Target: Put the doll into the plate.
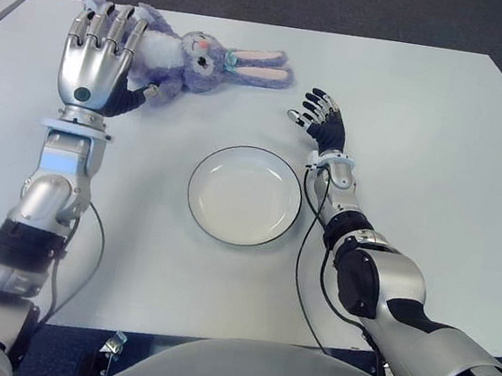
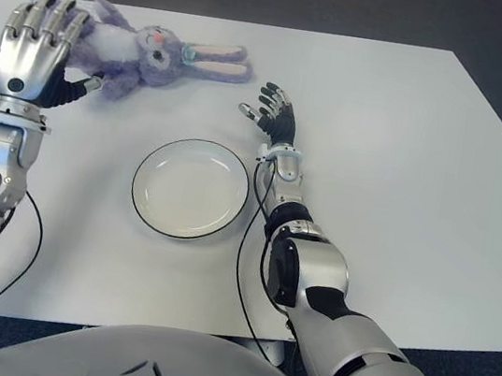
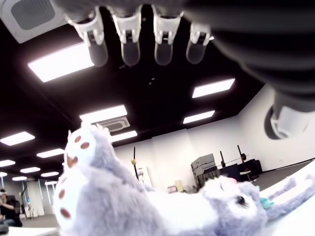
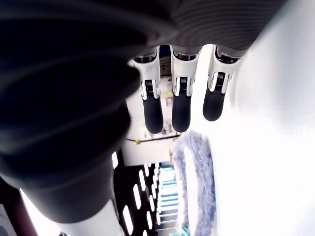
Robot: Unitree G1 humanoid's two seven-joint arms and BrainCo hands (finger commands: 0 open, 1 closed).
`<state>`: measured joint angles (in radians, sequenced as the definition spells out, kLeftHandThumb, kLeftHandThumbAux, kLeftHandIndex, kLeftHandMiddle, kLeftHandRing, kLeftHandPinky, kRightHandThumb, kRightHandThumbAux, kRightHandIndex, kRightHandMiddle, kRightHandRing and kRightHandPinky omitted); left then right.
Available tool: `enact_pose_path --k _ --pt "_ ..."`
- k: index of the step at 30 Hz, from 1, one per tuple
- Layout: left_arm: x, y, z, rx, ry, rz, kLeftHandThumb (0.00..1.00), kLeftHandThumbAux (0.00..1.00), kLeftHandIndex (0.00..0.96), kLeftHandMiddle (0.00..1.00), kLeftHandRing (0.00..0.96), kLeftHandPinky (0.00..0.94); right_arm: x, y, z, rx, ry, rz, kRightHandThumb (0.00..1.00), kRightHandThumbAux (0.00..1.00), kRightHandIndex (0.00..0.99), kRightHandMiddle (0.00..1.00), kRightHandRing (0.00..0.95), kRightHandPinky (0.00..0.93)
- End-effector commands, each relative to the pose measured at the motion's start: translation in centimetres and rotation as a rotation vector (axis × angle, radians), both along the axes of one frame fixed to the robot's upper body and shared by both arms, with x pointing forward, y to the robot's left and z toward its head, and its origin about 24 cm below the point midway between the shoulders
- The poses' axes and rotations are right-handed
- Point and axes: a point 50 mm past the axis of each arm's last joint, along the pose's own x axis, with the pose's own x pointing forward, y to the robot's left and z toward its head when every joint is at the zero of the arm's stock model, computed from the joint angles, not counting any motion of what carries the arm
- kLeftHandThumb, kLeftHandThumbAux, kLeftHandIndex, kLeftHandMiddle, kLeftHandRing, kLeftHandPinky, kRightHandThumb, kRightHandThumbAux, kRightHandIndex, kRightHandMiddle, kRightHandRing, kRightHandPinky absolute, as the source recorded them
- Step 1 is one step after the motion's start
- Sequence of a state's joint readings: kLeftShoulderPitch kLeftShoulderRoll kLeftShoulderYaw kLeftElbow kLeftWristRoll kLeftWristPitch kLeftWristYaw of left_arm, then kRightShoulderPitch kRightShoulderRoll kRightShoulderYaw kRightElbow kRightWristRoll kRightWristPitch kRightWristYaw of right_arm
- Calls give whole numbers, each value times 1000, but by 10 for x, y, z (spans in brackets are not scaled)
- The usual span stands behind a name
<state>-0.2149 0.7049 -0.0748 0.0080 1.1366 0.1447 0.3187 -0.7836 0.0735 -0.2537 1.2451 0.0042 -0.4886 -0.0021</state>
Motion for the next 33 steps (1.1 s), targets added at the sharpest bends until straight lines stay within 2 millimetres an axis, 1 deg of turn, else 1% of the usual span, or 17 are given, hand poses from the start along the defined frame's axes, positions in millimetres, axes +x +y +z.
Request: enact_pose_path --k 1,8,17,33 --pt "6 4 5 6 -14 -12 290 382 0 26 0 0 -69 18 -96 48 455 29 104 931 169 211 183 179" --pt "14 9 6 -1 -17 -5 311 372 0 33 1 0 -69 18 -96 45 452 29 108 927 170 210 183 182" --pt "22 18 3 7 -11 -1 307 361 0 41 10 0 -69 18 -96 41 452 29 107 915 172 210 180 171" --pt "38 15 1 -4 37 -45 314 368 0 50 14 0 -69 18 -96 36 454 23 95 923 173 211 182 179"
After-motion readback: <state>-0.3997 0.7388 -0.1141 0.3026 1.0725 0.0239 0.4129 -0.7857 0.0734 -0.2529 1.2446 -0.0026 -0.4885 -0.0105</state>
